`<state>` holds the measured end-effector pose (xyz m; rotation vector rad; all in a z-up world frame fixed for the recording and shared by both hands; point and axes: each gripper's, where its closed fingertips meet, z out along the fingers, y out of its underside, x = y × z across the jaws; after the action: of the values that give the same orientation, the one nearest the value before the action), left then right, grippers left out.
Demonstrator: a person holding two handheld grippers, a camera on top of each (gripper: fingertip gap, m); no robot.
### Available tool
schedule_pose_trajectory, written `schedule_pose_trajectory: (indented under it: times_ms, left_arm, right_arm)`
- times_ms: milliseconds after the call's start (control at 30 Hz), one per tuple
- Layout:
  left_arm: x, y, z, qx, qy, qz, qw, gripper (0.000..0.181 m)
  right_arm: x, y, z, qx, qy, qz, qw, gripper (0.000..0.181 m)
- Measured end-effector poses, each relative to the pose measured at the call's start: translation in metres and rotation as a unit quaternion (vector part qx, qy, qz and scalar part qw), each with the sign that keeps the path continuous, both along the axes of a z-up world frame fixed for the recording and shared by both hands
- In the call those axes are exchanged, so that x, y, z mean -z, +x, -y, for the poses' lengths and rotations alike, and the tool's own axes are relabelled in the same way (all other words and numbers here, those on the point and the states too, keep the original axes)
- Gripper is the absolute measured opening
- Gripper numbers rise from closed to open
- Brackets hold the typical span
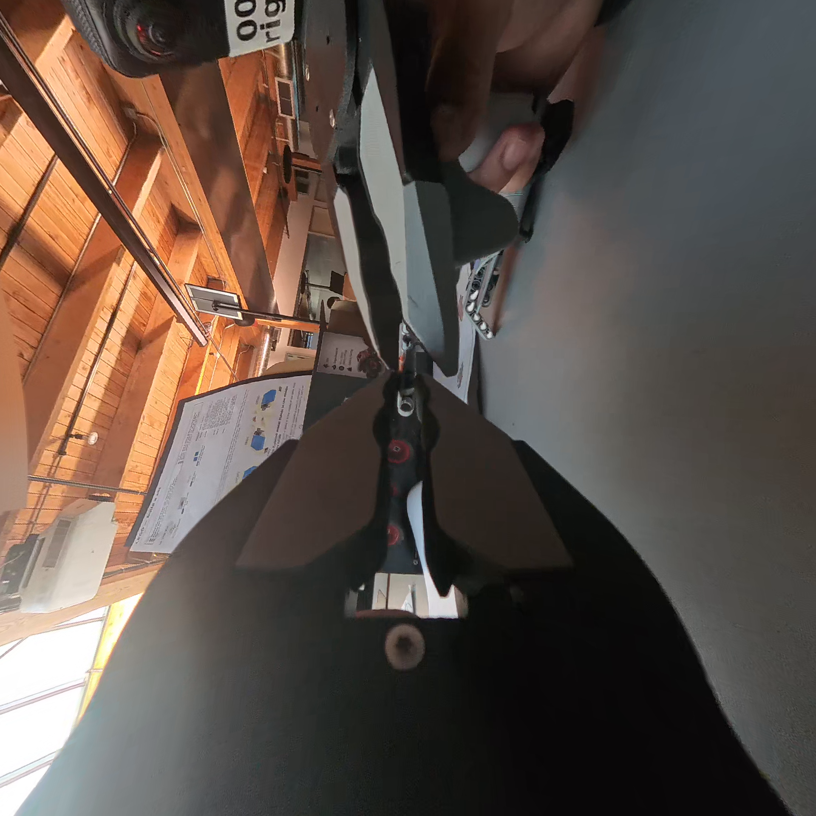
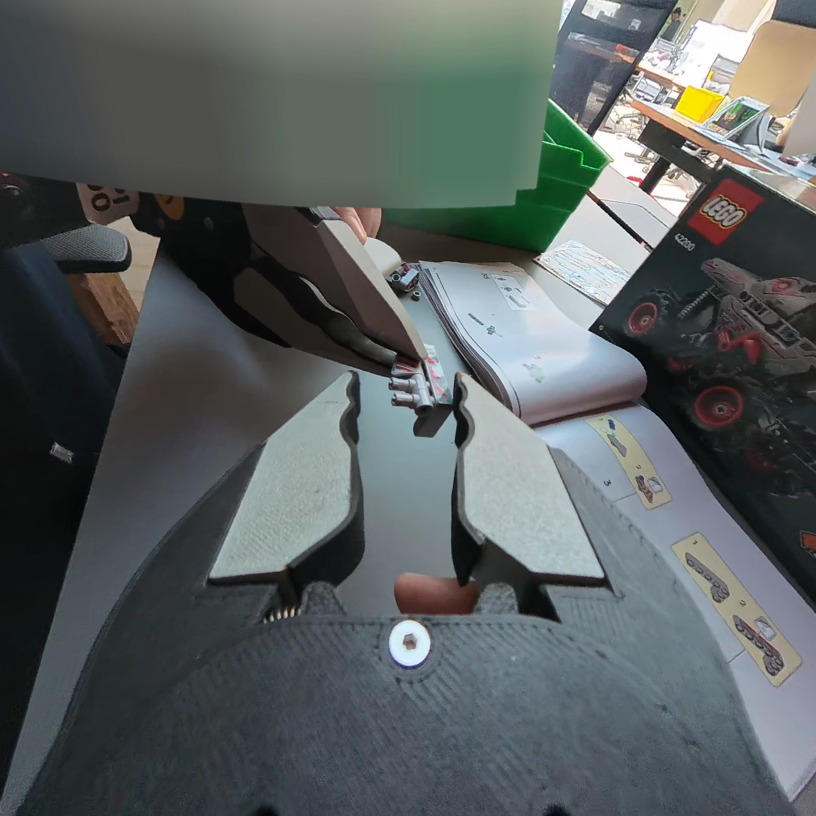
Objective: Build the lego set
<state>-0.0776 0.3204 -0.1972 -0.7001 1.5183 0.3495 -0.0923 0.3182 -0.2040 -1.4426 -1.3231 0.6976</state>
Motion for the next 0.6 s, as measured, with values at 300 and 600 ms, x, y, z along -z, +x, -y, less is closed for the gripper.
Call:
schedule_pose_trajectory:
  times_ms: [300, 600]
  left_arm:
    - [-0.001, 0.001, 0.003, -0.003, 0.037, -0.011, 0.999, 0.005]
    - [-0.007, -0.006, 0.001, -0.005, -0.029, 0.030, 0.999, 0.019]
  right_arm:
    - [-0.004, 0.003, 0.003, -0.002, -0.010, -0.010, 1.000, 0.025]
    - [-0.011, 0.010, -0.001, -0.003, -0.015, -0.035, 0.999, 0.024]
